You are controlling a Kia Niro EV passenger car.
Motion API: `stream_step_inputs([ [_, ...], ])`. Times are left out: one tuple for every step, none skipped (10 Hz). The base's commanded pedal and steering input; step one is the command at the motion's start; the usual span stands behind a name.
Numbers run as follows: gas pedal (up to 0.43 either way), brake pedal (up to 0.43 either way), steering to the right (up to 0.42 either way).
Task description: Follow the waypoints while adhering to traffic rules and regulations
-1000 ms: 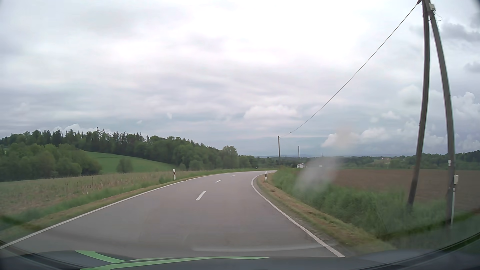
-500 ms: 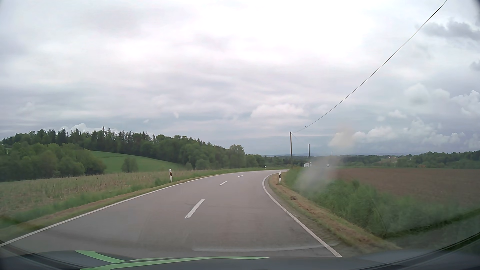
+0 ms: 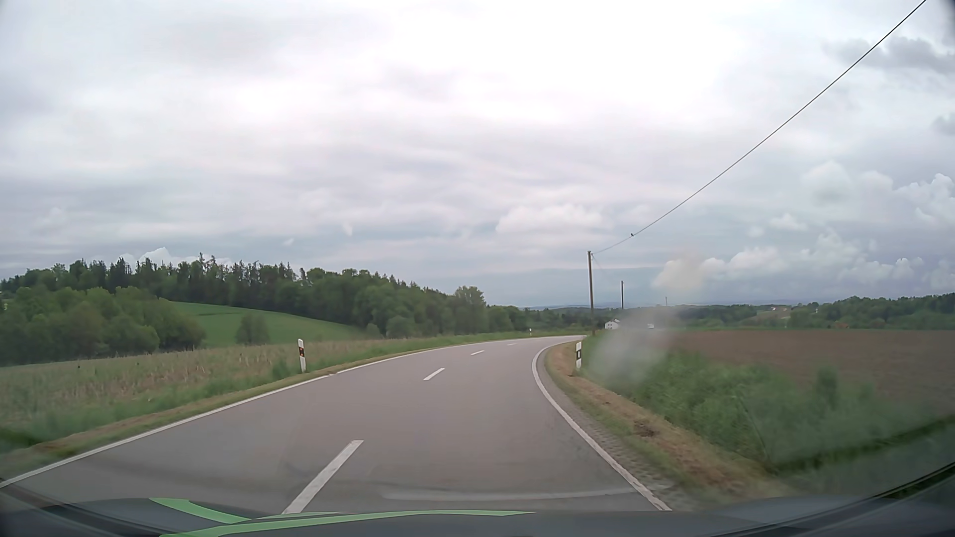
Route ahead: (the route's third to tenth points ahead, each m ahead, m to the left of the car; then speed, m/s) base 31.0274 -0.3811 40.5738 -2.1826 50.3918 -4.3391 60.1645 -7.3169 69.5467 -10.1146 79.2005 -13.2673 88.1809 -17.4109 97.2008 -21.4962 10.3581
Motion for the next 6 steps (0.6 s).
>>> stream_step_inputs([
  [0.469,0.0,0.001],
  [0.469,0.0,0.0],
  [0.469,0.0,0.001],
  [0.469,0.0,0.001],
  [0.469,0.0,0.004],
  [0.469,0.0,0.009],
])
